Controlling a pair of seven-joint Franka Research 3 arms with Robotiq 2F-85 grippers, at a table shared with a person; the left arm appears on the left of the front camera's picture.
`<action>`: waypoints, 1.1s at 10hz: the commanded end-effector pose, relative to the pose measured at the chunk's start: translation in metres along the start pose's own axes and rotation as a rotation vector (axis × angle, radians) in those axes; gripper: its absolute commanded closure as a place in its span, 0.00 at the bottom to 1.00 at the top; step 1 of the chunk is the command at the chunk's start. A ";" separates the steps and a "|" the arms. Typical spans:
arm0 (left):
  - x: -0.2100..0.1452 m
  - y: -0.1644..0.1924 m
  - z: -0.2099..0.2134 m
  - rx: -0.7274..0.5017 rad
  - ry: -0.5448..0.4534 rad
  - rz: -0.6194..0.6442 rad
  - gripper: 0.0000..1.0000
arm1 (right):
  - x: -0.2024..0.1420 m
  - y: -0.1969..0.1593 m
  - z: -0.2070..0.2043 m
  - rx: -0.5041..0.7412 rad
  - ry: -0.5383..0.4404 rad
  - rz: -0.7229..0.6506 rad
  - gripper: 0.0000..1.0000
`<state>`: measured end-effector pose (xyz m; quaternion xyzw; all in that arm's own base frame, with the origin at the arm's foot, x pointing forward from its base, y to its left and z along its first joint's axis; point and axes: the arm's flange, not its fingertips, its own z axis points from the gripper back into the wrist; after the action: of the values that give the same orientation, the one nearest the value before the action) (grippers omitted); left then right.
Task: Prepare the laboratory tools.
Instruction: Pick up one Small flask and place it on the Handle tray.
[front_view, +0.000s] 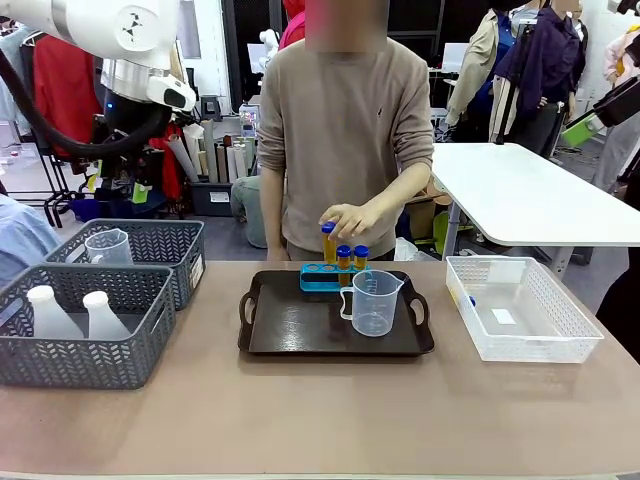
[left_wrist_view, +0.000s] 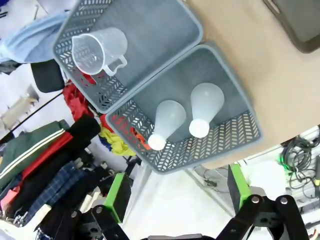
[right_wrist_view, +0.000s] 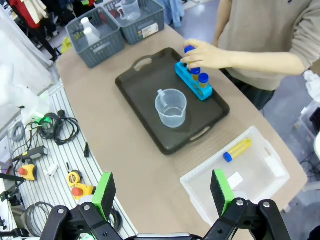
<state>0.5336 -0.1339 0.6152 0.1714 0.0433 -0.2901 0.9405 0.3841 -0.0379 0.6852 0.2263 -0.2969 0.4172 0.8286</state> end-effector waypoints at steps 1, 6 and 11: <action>0.005 0.001 0.002 0.029 0.018 -0.052 0.00 | 0.002 0.001 0.000 0.009 -0.017 0.011 0.00; -0.028 0.007 -0.030 -0.077 0.056 0.037 0.00 | 0.002 0.001 0.000 0.009 -0.017 0.011 0.00; -0.081 0.025 -0.098 -0.207 0.150 0.307 0.00 | 0.002 0.001 0.000 0.009 -0.017 0.011 0.00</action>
<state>0.4895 -0.0376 0.5598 0.1199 0.1251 -0.1557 0.9725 0.3841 -0.0381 0.6851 0.2262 -0.2967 0.4170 0.8288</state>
